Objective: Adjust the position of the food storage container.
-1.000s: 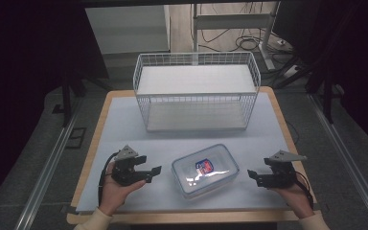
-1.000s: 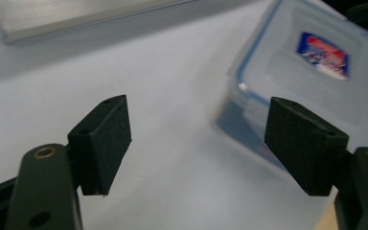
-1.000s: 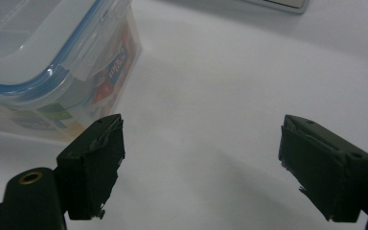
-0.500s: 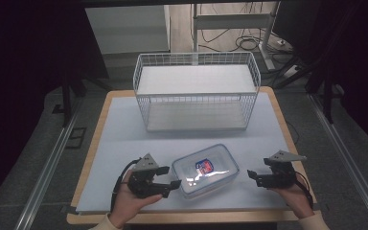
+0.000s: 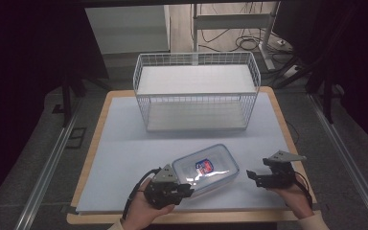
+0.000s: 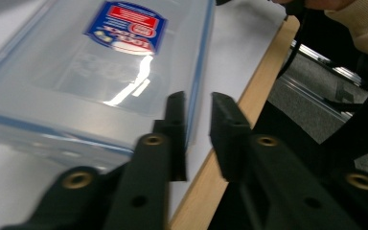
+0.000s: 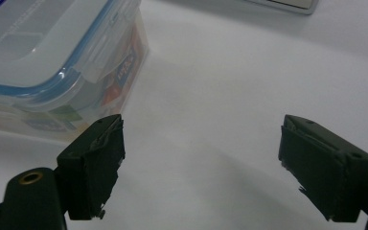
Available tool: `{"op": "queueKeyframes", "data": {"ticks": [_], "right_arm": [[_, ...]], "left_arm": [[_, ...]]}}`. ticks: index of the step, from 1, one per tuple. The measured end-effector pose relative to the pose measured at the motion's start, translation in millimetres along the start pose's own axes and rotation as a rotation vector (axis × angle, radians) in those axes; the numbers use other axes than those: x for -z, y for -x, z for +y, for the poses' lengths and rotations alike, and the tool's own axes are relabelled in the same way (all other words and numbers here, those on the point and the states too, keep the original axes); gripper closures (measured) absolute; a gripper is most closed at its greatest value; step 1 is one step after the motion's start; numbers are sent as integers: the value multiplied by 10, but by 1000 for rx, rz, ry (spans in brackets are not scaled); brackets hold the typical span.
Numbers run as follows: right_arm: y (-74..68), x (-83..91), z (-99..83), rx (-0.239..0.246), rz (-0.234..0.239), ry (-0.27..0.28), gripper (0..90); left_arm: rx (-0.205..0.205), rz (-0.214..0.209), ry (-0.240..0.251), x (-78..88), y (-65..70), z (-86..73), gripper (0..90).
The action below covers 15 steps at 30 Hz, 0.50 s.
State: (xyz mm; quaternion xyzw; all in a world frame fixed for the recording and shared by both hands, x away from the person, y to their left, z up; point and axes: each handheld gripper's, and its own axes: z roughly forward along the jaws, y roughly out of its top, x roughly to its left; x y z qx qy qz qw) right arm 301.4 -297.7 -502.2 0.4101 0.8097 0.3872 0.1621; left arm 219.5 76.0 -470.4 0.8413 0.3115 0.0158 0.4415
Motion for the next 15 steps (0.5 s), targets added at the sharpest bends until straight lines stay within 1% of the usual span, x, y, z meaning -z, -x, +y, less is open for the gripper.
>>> {"op": "queueKeyframes", "data": {"ticks": [1,2,4,6,7,8,9,10,12,13,15], "right_arm": [[0,0,0,0,0,0,157],[1,-3,-2,-1,0,-2,157],[0,-5,-2,1,-1,-2,157],[-6,-10,-2,6,1,-3,157],[-9,-13,-3,9,-1,-4,157],[-9,-13,-3,9,-1,-4,157],[-16,-15,-5,9,-1,-7,157],[-16,-15,-5,9,-1,-7,157],[-15,-18,-5,12,-1,-6,157],[-16,-20,-6,12,-1,-7,157],[-16,-21,-9,13,-2,-9,157]], "left_arm": [[0,0,0,0,0,0,824],[-8,-16,-17,-52,32,2,848],[-11,-23,-26,-83,45,1,872],[-14,-27,-53,-188,76,-16,890],[-9,-29,-56,-227,90,-25,895],[-9,-29,-56,-227,90,-25,897],[-26,-30,-79,-296,104,-37,898],[-26,-30,-79,-296,104,-37,899],[-23,-30,-94,-368,120,-49,899],[-27,-23,-108,-428,130,-59,900],[-38,-18,-121,-485,137,-68,900]]}}
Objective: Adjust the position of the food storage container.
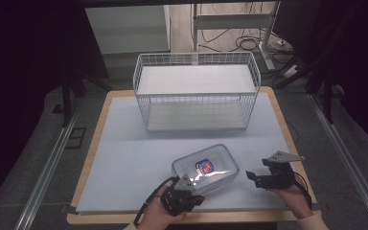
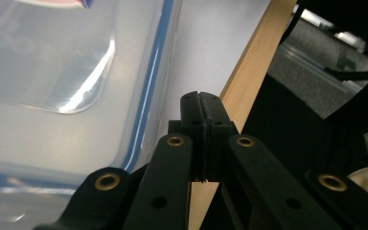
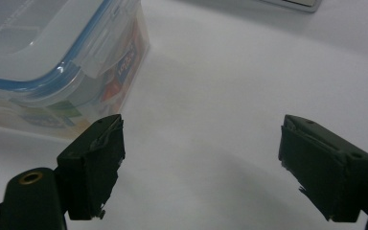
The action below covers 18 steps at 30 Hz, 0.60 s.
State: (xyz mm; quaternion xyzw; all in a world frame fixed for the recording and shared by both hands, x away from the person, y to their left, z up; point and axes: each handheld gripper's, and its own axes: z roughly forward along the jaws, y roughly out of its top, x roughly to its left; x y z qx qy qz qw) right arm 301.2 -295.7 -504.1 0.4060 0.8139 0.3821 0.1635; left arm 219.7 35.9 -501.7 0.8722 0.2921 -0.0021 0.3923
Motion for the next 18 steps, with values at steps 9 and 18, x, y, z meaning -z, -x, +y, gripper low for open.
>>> {"op": "queueKeyframes", "data": {"ticks": [9,18], "right_arm": [[3,-7,-5,3,-3,-3,157],[6,-3,-7,4,-7,-4,157]], "left_arm": [[-7,16,-5,-68,0,-2,900],[-4,56,-11,-59,1,-22,900]]}}
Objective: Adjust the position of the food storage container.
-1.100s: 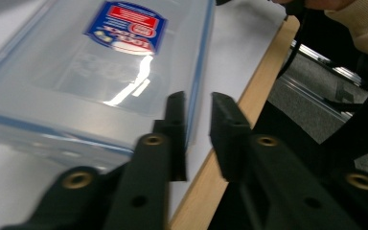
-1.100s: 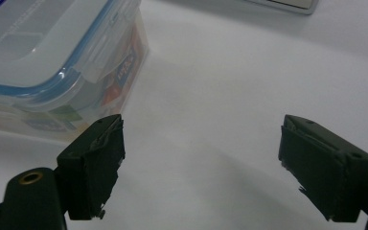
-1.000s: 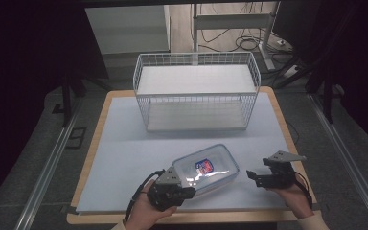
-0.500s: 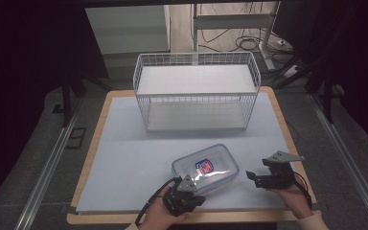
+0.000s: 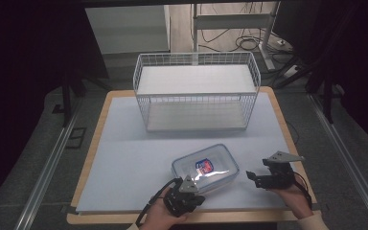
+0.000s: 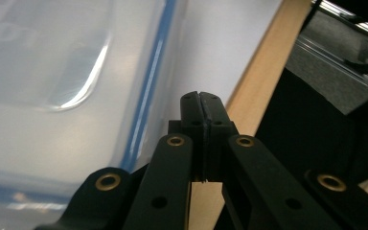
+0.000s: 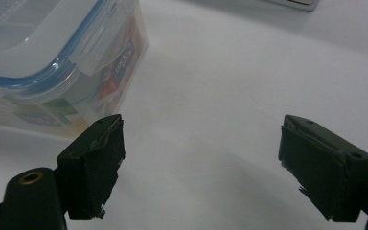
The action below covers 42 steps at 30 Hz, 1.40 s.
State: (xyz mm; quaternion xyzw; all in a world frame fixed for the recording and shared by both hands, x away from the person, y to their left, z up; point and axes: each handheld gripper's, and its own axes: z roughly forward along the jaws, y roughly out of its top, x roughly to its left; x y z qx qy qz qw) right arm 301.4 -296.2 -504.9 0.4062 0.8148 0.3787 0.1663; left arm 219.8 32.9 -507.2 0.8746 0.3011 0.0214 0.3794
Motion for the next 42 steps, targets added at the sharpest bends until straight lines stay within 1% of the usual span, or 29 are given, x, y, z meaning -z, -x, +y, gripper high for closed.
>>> {"op": "queueKeyframes", "data": {"ticks": [2,3,4,7,8,9,10,11,12,13,15,16,17,19,20,21,22,25,29,30,33,36,37,38,39,40,41,42], "right_arm": [[-1,2,0,2,1,1,157],[-1,2,0,2,1,1,157],[-2,2,1,4,1,1,157],[-1,5,1,3,1,1,158],[1,6,1,2,0,1,157],[2,6,1,2,-1,1,158],[2,7,1,2,-1,1,157],[2,7,1,2,-1,1,157],[1,9,1,3,0,2,158],[1,10,1,6,-1,2,157],[1,7,1,5,0,2,158],[0,5,0,5,1,1,157],[0,5,0,5,1,1,157],[-1,-1,-1,0,6,-2,157],[-2,-1,1,-3,10,0,157],[-2,-1,1,-3,10,0,157],[-9,-1,4,-1,11,1,157],[-8,-4,2,1,10,-1,158],[-4,-4,-1,3,6,-5,157],[-3,-1,0,3,5,-3,157],[-3,1,1,3,5,0,158],[-3,3,1,3,5,1,158],[0,6,1,3,4,1,158],[1,8,2,1,3,2,158],[1,8,2,1,3,2,158],[3,10,2,-1,3,3,158],[8,14,3,-1,2,5,158],[10,14,3,-3,1,5,158]], "left_arm": [[4,5,1,10,-11,-2,900],[5,7,2,18,-28,-4,900],[13,8,-1,29,-65,-17,900],[21,15,-3,40,-101,-30,900],[29,27,-2,56,-140,-36,900],[29,27,-2,56,-140,-36,900],[40,36,-2,73,-185,-48,900],[40,36,-2,73,-185,-48,900],[42,40,-4,85,-217,-58,900],[58,54,-4,108,-292,-81,900],[96,42,10,138,-378,-98,900],[109,45,17,153,-416,-105,900],[109,45,17,153,-416,-105,900],[125,55,26,181,-485,-112,900],[137,64,29,209,-548,-116,900],[137,64,29,209,-548,-116,900],[148,66,35,219,-583,-120,900],[154,61,34,223,-603,-121,900],[156,67,36,223,-612,-113,900],[162,60,34,228,-634,-114,900],[160,65,38,229,-626,-120,899],[154,55,45,263,-595,-125,900],[155,50,50,288,-581,-127,900],[157,42,75,373,-558,-141,900],[157,42,75,373,-558,-141,900],[162,40,93,428,-548,-149,900],[170,42,127,552,-560,-169,899],[180,44,145,614,-580,-177,899]]}}
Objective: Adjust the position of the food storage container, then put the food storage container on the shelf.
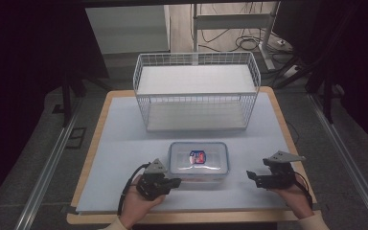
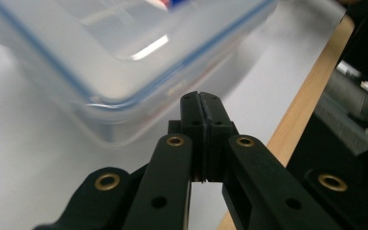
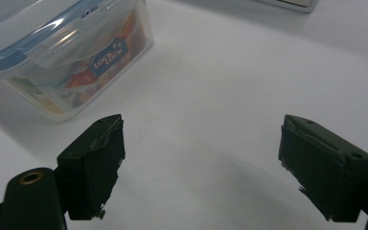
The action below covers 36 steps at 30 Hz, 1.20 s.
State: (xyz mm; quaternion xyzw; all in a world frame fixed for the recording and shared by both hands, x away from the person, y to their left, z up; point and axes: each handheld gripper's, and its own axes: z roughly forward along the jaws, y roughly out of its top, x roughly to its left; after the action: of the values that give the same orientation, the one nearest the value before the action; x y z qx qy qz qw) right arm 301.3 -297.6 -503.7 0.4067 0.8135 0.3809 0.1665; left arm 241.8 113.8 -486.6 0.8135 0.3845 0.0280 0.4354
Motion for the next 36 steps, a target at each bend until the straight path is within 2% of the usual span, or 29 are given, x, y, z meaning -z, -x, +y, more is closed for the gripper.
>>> {"op": "queueKeyframes", "data": {"ticks": [3,4,5,7,8,9,10,11,12,13,17,20,26,34,36], "right_arm": [[0,-2,-1,0,-1,-1,158],[-5,-3,-1,0,-1,-2,158],[-8,-3,0,0,1,-2,158],[-11,-3,2,2,2,-1,157],[-11,-3,2,2,2,-1,157],[-10,-5,2,1,3,-1,158],[-7,-11,0,1,3,-3,158],[-6,-14,-2,0,4,-5,158],[-3,-16,-3,-1,5,-4,157],[-2,-16,-3,-1,7,-3,157],[-9,-12,2,-6,13,1,157],[-13,-14,4,-2,20,4,156],[-18,-14,12,-14,38,9,148],[-17,3,45,-57,82,19,137],[-22,18,60,-66,98,24,137]], "left_arm": [[22,16,32,106,-73,16,898],[52,35,61,180,-172,25,894],[52,35,61,180,-172,25,888],[91,72,81,227,-329,13,862],[91,72,81,227,-329,13,841],[110,74,88,234,-386,1,841],[165,63,101,239,-494,-25,793],[165,63,101,239,-494,-25,741],[207,63,106,238,-575,-42,680],[219,67,110,238,-596,-46,619],[228,99,122,240,-607,-32,383],[236,90,124,238,-613,-18,309],[233,76,118,225,-634,-1,259],[274,39,128,214,-689,21,221],[286,15,126,201,-709,52,211]]}}
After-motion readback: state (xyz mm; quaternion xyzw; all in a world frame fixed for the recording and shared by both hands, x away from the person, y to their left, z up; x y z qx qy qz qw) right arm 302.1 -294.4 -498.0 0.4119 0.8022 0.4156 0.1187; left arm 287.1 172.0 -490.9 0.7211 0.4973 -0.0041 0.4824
